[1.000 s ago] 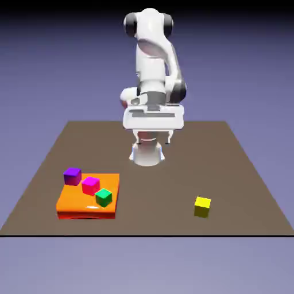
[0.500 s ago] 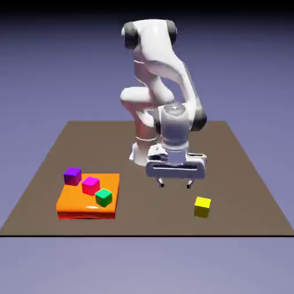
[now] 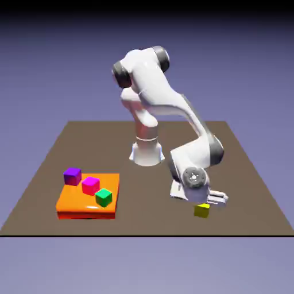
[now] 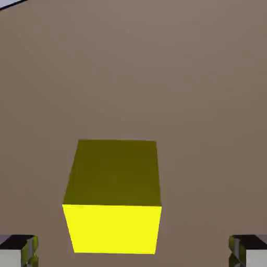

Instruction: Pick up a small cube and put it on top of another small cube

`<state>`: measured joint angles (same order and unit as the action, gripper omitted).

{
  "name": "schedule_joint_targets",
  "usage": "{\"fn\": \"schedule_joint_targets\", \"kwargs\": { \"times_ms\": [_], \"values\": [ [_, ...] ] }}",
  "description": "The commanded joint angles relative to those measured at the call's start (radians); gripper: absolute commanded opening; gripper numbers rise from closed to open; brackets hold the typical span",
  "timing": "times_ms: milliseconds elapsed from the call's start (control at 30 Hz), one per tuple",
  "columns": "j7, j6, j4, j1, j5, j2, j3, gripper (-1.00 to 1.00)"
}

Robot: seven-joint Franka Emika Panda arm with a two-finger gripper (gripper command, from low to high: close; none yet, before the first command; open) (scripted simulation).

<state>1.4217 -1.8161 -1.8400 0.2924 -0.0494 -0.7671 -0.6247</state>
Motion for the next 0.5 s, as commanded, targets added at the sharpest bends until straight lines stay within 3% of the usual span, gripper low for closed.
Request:
{"fn": "schedule_joint_targets", "kwargs": {
  "times_ms": [0,133,167,333,467],
  "values": [
    [0.000,0.000,0.000,0.000,0.000,0.000,0.000,0.00],
    [-0.003,-0.152,-0.094,-0.026,0.016,-0.057,0.021,0.00],
    [-0.003,-0.152,-0.094,-0.026,0.016,-0.057,0.021,-1.00],
    [0.007,0.001,0.011,-0.008,0.000,0.018,0.012,-1.00],
    [-0.021,0.007,0.052,-0.081,0.027,0.143,0.140,-1.00]
  ]
}}
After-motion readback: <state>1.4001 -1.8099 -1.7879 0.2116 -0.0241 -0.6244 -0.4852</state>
